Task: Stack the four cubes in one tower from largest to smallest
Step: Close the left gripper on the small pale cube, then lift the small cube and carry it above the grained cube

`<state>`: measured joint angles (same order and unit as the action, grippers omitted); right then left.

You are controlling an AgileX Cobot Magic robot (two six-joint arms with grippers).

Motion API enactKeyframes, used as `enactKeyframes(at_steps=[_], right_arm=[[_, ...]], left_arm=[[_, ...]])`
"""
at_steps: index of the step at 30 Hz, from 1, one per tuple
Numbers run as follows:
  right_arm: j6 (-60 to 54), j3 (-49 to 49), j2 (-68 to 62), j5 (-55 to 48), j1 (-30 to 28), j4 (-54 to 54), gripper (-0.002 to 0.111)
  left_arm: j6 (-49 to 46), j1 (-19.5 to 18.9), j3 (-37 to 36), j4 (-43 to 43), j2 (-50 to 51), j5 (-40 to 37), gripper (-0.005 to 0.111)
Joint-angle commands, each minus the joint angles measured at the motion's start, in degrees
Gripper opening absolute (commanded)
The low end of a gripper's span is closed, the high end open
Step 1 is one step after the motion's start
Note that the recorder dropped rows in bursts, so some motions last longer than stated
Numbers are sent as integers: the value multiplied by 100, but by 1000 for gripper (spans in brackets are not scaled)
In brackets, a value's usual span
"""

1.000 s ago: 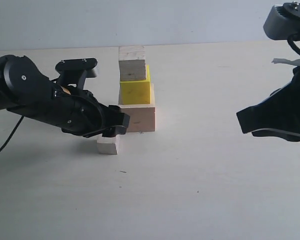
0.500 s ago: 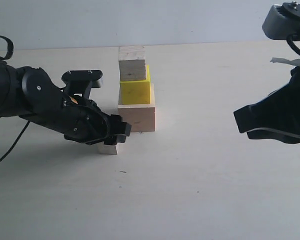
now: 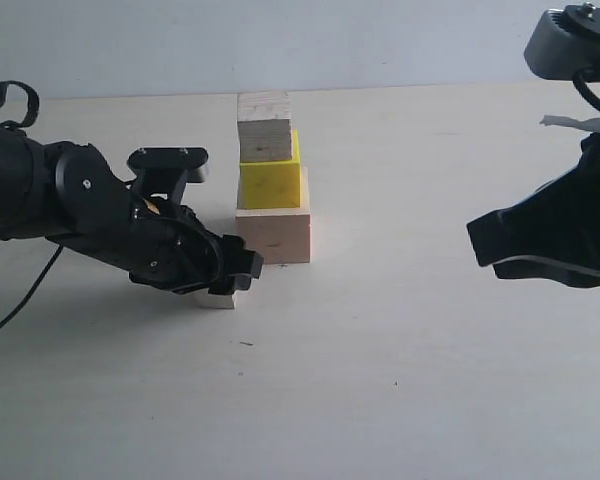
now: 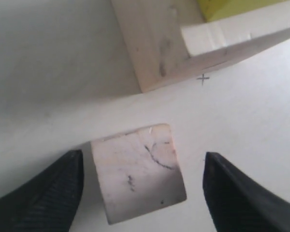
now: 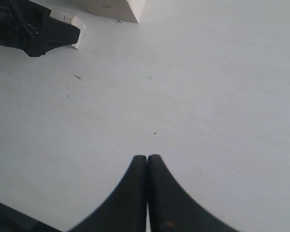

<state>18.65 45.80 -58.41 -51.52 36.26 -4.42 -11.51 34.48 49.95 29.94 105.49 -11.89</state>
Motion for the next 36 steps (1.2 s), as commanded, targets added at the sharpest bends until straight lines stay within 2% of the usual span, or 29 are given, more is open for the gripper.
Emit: enactKeyframes(at_steps=[1, 4, 12, 17, 22, 29, 36], right_arm=[[-44, -27, 45, 64, 2, 9, 0], [-44, -27, 45, 64, 2, 9, 0], [-44, -27, 45, 64, 2, 9, 0], [-44, -27, 45, 64, 2, 9, 0], [-44, -27, 45, 64, 2, 9, 0], [-44, -27, 45, 25, 2, 9, 0], [-65, -27, 45, 26, 2, 34, 0]], left_arm=[[40, 22, 25, -37, 19, 112, 68], [40, 22, 25, -47, 57, 112, 64], [40, 22, 25, -47, 106, 112, 43], [40, 22, 25, -47, -33, 23, 24], [40, -4, 25, -415, -345, -474, 1], [359, -356, 25, -980, -1107, -1373, 0], [243, -1198, 25, -987, -2450, -1865, 0]])
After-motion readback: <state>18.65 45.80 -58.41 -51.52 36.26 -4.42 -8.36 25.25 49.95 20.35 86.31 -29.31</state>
